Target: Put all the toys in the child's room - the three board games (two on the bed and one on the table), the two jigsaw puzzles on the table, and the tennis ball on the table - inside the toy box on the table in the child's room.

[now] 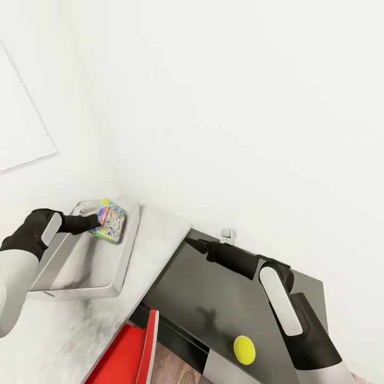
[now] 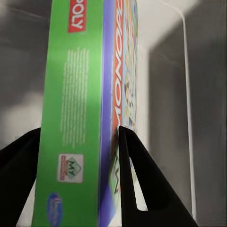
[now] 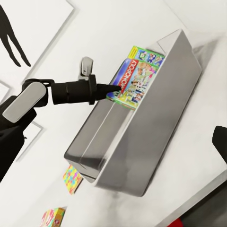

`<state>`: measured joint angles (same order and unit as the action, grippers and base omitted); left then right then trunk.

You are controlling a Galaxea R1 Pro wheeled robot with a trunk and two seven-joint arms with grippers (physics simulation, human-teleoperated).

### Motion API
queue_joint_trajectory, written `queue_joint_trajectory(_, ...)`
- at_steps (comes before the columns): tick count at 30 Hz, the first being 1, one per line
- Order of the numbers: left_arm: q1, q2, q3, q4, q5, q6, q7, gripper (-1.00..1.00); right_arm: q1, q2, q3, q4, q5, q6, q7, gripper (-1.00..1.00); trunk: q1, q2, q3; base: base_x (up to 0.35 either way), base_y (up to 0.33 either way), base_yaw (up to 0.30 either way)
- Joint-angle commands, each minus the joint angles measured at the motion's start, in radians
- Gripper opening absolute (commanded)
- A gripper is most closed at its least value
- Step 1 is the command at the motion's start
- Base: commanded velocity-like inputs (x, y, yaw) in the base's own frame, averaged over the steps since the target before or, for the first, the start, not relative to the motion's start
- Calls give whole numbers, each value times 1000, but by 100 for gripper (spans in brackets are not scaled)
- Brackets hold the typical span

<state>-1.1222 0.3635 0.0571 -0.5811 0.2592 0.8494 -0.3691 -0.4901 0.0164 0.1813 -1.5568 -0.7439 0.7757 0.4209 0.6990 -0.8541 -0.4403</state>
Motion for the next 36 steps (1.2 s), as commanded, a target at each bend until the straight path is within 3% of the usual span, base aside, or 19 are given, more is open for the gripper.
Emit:
queue_joint_trajectory(1, -1, 0, 4, 0, -8, 5, -17, -100, -1, 1, -1, -1, 0, 5, 2, 100, 0, -1, -1, 0, 0, 0)
queue_joint_trajectory(26, -1, 0, 0, -2, -11, -4, -38, -100, -1, 1, 1, -1, 0, 5, -1, 100, 0, -1, -38, 0, 0, 0)
queue_joint_trajectory(36, -1, -1, -4, 0, -12, -27, -37, -100, -1, 2, 1, 1, 1, 4, -2, 100, 0, -1, -41, 0, 0, 0)
